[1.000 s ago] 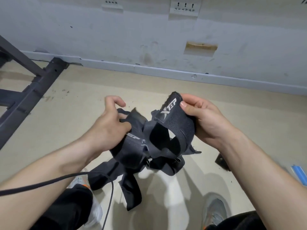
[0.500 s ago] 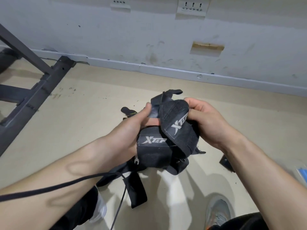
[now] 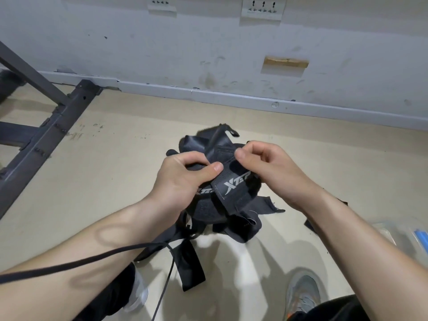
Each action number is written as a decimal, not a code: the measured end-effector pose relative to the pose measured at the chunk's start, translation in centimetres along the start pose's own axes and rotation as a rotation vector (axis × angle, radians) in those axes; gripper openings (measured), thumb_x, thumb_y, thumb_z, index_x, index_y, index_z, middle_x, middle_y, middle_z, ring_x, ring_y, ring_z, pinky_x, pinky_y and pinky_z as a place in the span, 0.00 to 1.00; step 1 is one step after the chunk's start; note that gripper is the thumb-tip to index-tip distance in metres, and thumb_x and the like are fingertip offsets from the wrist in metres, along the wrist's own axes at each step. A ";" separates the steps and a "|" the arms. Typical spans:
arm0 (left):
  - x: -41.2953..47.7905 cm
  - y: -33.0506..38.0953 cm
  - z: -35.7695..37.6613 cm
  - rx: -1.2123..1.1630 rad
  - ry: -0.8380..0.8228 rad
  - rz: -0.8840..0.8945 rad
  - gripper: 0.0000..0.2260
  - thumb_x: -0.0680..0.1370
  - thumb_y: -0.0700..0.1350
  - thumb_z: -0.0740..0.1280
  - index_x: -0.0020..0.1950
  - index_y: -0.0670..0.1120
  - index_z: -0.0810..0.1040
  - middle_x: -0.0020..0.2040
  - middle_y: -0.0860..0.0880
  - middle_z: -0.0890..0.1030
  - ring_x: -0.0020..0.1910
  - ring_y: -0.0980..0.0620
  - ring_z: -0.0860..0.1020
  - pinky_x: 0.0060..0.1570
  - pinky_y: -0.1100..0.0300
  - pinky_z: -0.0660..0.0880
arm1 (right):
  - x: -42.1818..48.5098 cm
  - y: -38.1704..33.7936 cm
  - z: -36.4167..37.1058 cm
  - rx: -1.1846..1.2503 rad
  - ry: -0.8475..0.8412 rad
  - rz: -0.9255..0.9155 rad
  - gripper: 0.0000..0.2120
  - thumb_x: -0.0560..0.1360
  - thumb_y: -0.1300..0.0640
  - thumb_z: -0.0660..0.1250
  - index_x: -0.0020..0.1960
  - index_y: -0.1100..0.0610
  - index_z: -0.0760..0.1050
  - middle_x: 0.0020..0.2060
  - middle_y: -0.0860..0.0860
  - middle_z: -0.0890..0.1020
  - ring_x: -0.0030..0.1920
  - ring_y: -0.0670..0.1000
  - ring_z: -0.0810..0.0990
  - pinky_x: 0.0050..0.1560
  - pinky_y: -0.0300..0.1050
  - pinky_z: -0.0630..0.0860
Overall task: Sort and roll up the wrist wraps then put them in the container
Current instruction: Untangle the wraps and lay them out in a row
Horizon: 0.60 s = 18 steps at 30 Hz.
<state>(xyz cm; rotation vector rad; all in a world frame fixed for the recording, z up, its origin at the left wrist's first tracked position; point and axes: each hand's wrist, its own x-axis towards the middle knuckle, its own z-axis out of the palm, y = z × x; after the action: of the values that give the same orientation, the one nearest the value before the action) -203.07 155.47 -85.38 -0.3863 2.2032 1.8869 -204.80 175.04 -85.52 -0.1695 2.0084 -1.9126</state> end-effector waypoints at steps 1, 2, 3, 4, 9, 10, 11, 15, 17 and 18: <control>-0.2 -0.1 0.2 0.047 0.018 0.051 0.07 0.72 0.46 0.79 0.40 0.45 0.84 0.44 0.43 0.86 0.42 0.46 0.84 0.48 0.51 0.81 | 0.0 0.1 0.1 0.006 0.012 0.003 0.16 0.75 0.47 0.71 0.46 0.61 0.76 0.34 0.52 0.83 0.34 0.48 0.81 0.35 0.37 0.76; -0.4 -0.1 0.4 0.091 0.024 0.103 0.06 0.72 0.46 0.79 0.38 0.47 0.84 0.45 0.45 0.85 0.44 0.47 0.84 0.51 0.50 0.80 | 0.1 0.2 0.1 0.006 0.009 0.004 0.13 0.76 0.50 0.71 0.48 0.61 0.77 0.36 0.55 0.84 0.36 0.49 0.83 0.37 0.40 0.78; -0.5 -0.2 0.5 0.136 0.024 0.149 0.06 0.72 0.46 0.79 0.37 0.49 0.85 0.46 0.48 0.84 0.46 0.48 0.84 0.52 0.51 0.80 | 0.2 0.4 0.1 -0.003 0.005 -0.003 0.10 0.78 0.54 0.70 0.51 0.61 0.78 0.40 0.59 0.86 0.39 0.51 0.84 0.41 0.44 0.81; -0.6 -0.3 0.7 0.168 0.021 0.181 0.06 0.72 0.46 0.79 0.37 0.51 0.85 0.46 0.51 0.82 0.47 0.51 0.83 0.52 0.53 0.79 | 0.1 0.5 0.0 -0.023 0.000 -0.022 0.06 0.80 0.57 0.69 0.53 0.60 0.80 0.44 0.59 0.86 0.42 0.53 0.85 0.45 0.47 0.81; -0.6 -0.2 0.6 0.065 0.010 0.030 0.10 0.80 0.45 0.70 0.43 0.54 0.88 0.48 0.55 0.87 0.52 0.55 0.84 0.59 0.56 0.77 | 0.1 0.1 -0.9 0.109 0.022 -0.066 0.07 0.81 0.61 0.64 0.55 0.58 0.81 0.45 0.54 0.86 0.44 0.51 0.85 0.48 0.44 0.82; -0.3 -0.4 0.4 0.075 0.021 -0.011 0.10 0.81 0.43 0.68 0.46 0.53 0.88 0.49 0.56 0.87 0.53 0.56 0.83 0.59 0.59 0.77 | 0.1 -0.1 -1.3 0.198 0.027 -0.045 0.08 0.80 0.59 0.65 0.55 0.58 0.81 0.46 0.56 0.86 0.43 0.52 0.85 0.47 0.44 0.82; 0.0 -0.5 0.3 0.121 0.042 -0.032 0.09 0.80 0.42 0.68 0.49 0.52 0.87 0.51 0.55 0.87 0.54 0.57 0.83 0.58 0.62 0.76 | 0.0 -0.3 -1.6 0.288 0.025 -0.017 0.09 0.78 0.58 0.65 0.55 0.59 0.80 0.47 0.58 0.85 0.43 0.54 0.84 0.47 0.45 0.82; 0.6 -0.9 0.1 0.406 0.064 -0.022 0.21 0.72 0.55 0.77 0.64 0.55 0.80 0.64 0.51 0.73 0.61 0.53 0.77 0.65 0.61 0.71 | -0.4 -1.0 -2.1 0.517 -0.030 0.052 0.11 0.75 0.58 0.63 0.54 0.60 0.78 0.43 0.55 0.85 0.37 0.50 0.84 0.38 0.42 0.81; 0.1 -0.6 0.4 0.453 0.027 0.007 0.29 0.71 0.57 0.78 0.70 0.54 0.75 0.64 0.51 0.66 0.61 0.53 0.74 0.63 0.63 0.67 | -0.5 -0.9 -2.0 0.551 -0.059 0.073 0.11 0.75 0.58 0.62 0.54 0.59 0.78 0.41 0.53 0.84 0.34 0.48 0.83 0.35 0.41 0.80; 0.0 -0.5 0.6 0.441 0.004 0.030 0.28 0.71 0.56 0.78 0.70 0.54 0.75 0.64 0.52 0.66 0.61 0.54 0.74 0.64 0.64 0.67 | -0.5 -0.8 -1.8 0.540 -0.075 0.088 0.12 0.76 0.58 0.62 0.55 0.60 0.78 0.41 0.53 0.85 0.33 0.48 0.83 0.34 0.41 0.80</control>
<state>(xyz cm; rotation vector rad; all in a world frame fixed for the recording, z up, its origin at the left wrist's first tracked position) -202.88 156.03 -85.93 -0.2766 2.5460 1.3518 -205.06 176.88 -84.59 -0.0104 1.3636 -2.2679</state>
